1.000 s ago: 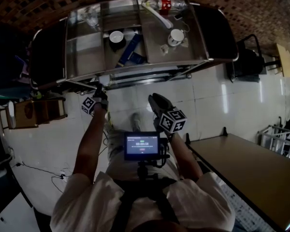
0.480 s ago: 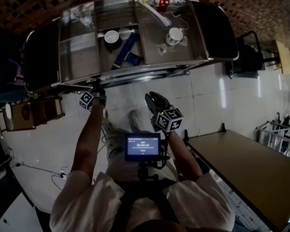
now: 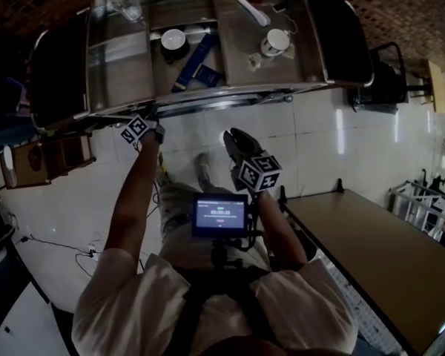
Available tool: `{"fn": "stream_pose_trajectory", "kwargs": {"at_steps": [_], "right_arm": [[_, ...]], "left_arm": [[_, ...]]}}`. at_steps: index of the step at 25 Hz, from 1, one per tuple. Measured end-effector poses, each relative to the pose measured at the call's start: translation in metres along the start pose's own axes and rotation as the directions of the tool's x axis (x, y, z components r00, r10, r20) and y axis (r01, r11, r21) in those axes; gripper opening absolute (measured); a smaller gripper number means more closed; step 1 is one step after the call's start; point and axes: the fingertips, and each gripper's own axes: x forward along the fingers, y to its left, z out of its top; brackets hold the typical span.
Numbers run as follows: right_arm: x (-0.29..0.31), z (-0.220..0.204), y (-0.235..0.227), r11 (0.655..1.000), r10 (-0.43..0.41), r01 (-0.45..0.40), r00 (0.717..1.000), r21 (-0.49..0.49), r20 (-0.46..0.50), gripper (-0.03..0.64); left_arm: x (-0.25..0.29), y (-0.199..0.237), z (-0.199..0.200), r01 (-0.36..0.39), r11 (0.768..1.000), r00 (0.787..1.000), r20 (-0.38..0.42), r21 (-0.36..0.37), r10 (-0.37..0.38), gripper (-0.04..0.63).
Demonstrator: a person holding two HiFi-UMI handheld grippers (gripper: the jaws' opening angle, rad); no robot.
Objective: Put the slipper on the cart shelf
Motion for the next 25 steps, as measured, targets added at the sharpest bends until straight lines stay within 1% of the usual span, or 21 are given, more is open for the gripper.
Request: {"fn": "stream_pose_trajectory", "kwargs": {"at_steps": [1, 2, 3, 4, 5, 6, 9, 10, 14, 17, 20, 23, 25], "right_arm": [[0.000, -0.003, -0.002, 1.000, -0.005, 0.005, 1.000, 0.008, -0.002, 0.109], [0.000, -0.007, -0.004, 1.000, -0.008, 0.008, 1.000, 0.016, -0.005, 0.109], [0.000, -0.011, -0.004, 1.000, -0.009, 0.009, 1.000, 0.023, -0.010, 0.109], [-0.001, -0.014, -0.004, 1.000, -0.008, 0.009, 1.000, 0.029, -0.013, 0.109], [-0.001, -0.015, -0.003, 0.999, -0.006, 0.007, 1.000, 0.032, -0.014, 0.109], [-0.002, -0.015, -0.002, 0.999, -0.004, 0.005, 1.000, 0.031, -0.011, 0.109], [-0.007, -0.012, 0.001, 1.000, -0.001, 0.001, 1.000, 0.023, 0.000, 0.109], [-0.008, -0.009, 0.002, 1.000, -0.001, 0.001, 1.000, 0.017, 0.005, 0.109], [-0.003, -0.002, -0.004, 1.000, 0.005, -0.005, 1.000, 0.000, 0.021, 0.109], [-0.012, -0.002, -0.004, 1.000, 0.005, -0.005, 1.000, -0.003, 0.030, 0.109], [-0.028, 0.003, 0.003, 1.000, 0.010, -0.010, 0.999, -0.009, 0.052, 0.109], [-0.036, 0.011, 0.006, 1.000, 0.022, -0.020, 0.997, -0.023, 0.072, 0.109], [-0.041, 0.015, 0.008, 0.999, 0.030, -0.027, 0.996, -0.034, 0.084, 0.109]], "left_arm": [[0.002, 0.001, -0.003, -0.033, 0.996, 0.999, -0.024, 0.082, 0.035, 0.242], [0.001, 0.003, -0.005, -0.063, 0.985, 0.997, -0.044, 0.161, 0.071, 0.292], [0.000, 0.005, -0.006, -0.088, 0.969, 0.993, -0.059, 0.229, 0.104, 0.293], [-0.003, 0.005, -0.007, -0.107, 0.954, 0.989, -0.069, 0.279, 0.131, 0.305], [-0.006, 0.005, -0.006, -0.120, 0.943, 0.986, -0.074, 0.310, 0.150, 0.308], [-0.009, 0.005, -0.006, -0.132, 0.937, 0.984, -0.073, 0.324, 0.164, 0.308], [-0.021, 0.007, -0.008, -0.152, 0.930, 0.980, -0.069, 0.333, 0.185, 0.308], [-0.023, 0.009, -0.009, -0.152, 0.930, 0.980, -0.074, 0.336, 0.187, 0.325], [-0.025, 0.010, -0.010, -0.137, 0.938, 0.981, -0.085, 0.319, 0.172, 0.327], [-0.049, 0.004, -0.018, -0.134, 0.943, 0.983, -0.080, 0.304, 0.165, 0.327], [-0.088, -0.018, -0.028, -0.101, 0.952, 0.989, -0.072, 0.288, 0.127, 0.327], [-0.126, -0.041, -0.040, -0.051, 0.972, 0.996, -0.061, 0.228, 0.067, 0.324], [-0.153, -0.052, -0.047, -0.021, 0.980, 0.999, -0.045, 0.199, 0.030, 0.292]]}}
